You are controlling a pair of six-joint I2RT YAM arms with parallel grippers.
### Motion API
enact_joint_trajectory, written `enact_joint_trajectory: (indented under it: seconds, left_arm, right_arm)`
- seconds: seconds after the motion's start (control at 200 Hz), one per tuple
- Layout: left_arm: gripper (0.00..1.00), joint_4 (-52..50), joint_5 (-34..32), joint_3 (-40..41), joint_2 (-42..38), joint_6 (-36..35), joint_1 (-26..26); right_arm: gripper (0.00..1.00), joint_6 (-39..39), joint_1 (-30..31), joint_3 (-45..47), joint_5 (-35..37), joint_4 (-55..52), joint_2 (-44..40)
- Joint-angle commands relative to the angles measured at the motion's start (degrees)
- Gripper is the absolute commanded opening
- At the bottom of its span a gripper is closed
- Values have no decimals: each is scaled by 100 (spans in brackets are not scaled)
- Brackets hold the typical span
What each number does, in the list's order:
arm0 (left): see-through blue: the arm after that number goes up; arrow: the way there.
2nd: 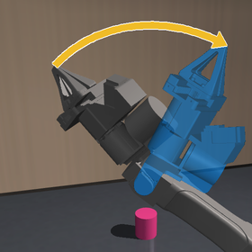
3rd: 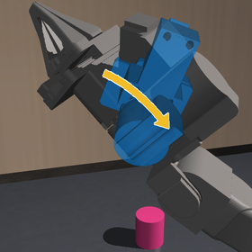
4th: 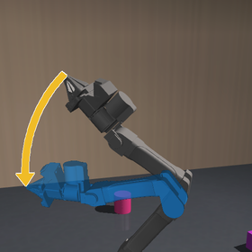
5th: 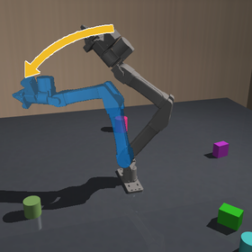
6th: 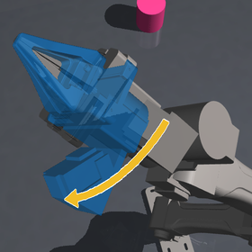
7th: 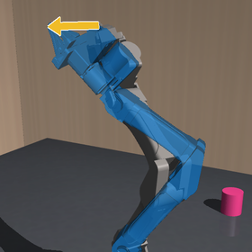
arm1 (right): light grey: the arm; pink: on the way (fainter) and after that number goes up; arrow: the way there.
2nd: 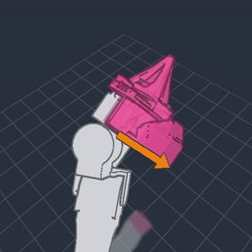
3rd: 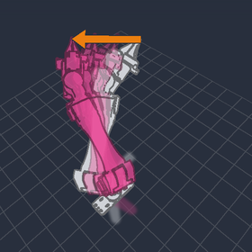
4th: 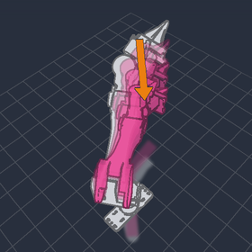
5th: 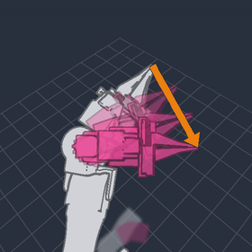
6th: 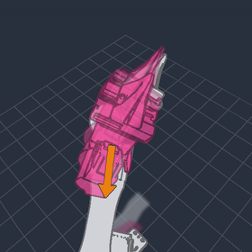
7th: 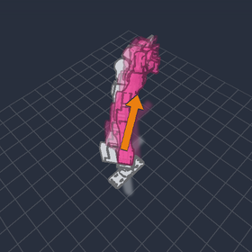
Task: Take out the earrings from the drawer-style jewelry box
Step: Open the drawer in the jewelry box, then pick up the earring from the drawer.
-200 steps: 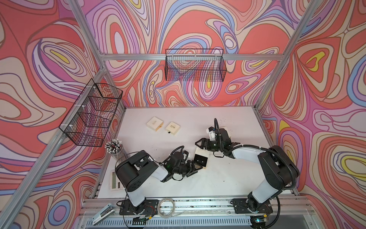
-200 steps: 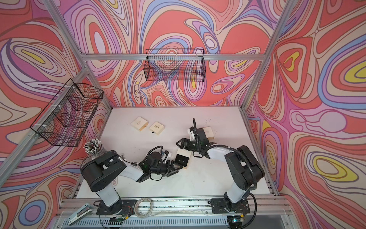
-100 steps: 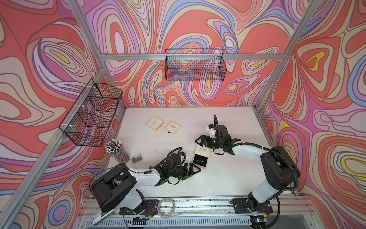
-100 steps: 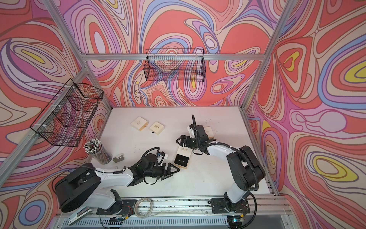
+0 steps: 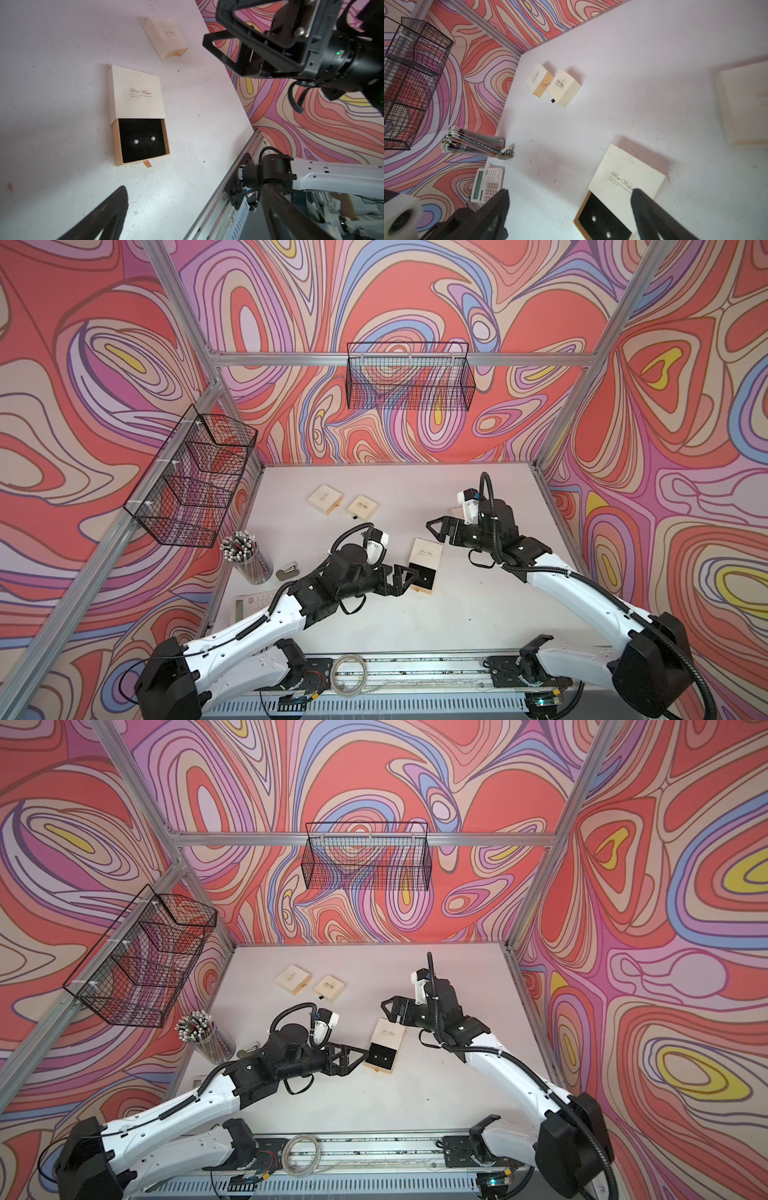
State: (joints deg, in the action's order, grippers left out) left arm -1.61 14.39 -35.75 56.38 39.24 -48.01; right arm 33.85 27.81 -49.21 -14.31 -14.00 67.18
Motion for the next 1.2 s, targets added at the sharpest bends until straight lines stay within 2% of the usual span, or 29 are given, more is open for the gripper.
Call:
enact_joint_trajectory:
  seconds: [0.0, 0.205, 0.26, 0.356, 0.491, 0.611, 0.711, 0.911, 1.192]
  left_arm:
    - [100, -74, -398, 65, -235, -950, -11]
    - [100, 645, -812, 557, -676, -1615, -11]
    - [100, 957, -893, 1001, -795, -1694, -3]
    - [100, 1248, -1010, 1324, -918, -1801, 2]
    - [100, 1363, -971, 1386, -812, -1912, 1]
    - [100, 1448, -864, 1377, -664, -1920, 2]
    - [100, 1521, -918, 1440, -569, -2028, -6]
    - [100, 1639, -979, 1587, -565, -2239, -3]
    - [100, 1602, -967, 1560, -530, -2193, -4]
  right_arm:
    - [90, -37, 177, 204, 521, -908, -207]
    - [81, 173, 538, 376, 1068, -1388, -381]
    - [79, 254, 689, 381, 1174, -1425, -374]
    - [75, 367, 955, 296, 1443, -1553, -240]
    - [69, 450, 1349, 120, 1744, -1641, 151]
    - [55, 500, 1570, -5, 1910, -1660, 586]
    - [49, 557, 1749, -91, 1940, -1528, 913]
    - [30, 563, 1948, -389, 2016, -1541, 1608]
    - [27, 676, 2004, -399, 2112, -1501, 2060]
